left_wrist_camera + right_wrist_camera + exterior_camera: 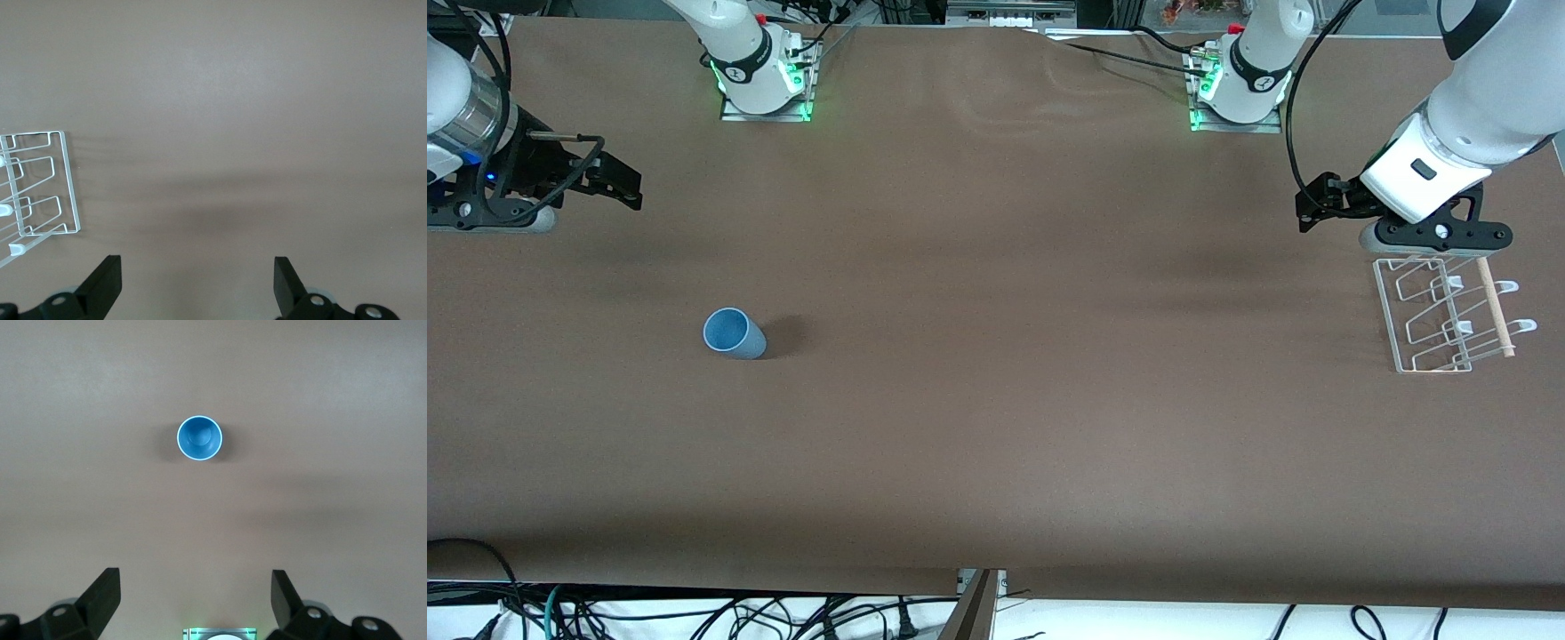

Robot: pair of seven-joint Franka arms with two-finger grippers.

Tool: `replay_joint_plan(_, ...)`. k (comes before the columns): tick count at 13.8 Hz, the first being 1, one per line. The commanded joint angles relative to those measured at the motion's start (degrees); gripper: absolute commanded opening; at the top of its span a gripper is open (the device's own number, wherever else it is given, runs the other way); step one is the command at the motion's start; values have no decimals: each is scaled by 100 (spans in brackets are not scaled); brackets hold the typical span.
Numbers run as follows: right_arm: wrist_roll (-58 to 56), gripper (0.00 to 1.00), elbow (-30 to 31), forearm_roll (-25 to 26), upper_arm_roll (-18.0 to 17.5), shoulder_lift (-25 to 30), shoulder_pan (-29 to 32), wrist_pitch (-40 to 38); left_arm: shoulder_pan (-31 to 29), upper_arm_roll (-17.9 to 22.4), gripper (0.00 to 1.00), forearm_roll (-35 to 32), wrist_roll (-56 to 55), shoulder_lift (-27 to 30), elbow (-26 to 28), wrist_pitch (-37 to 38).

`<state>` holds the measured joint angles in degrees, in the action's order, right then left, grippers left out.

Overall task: Transfer cup to left arm and place on rack
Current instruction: 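Move the right gripper down toward the light blue cup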

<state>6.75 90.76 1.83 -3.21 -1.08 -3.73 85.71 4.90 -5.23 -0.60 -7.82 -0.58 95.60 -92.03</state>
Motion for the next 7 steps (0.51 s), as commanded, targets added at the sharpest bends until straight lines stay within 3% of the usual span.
replay_joint_plan(1,-7,100,-156,-104,-31,-50,83,-116,2,4,100,60,-44,32,-85,124)
replay_joint_plan(7,-51,100,-208,-95,-31,-172,110,-90,2,4,100,60,-44,32,-85,124)
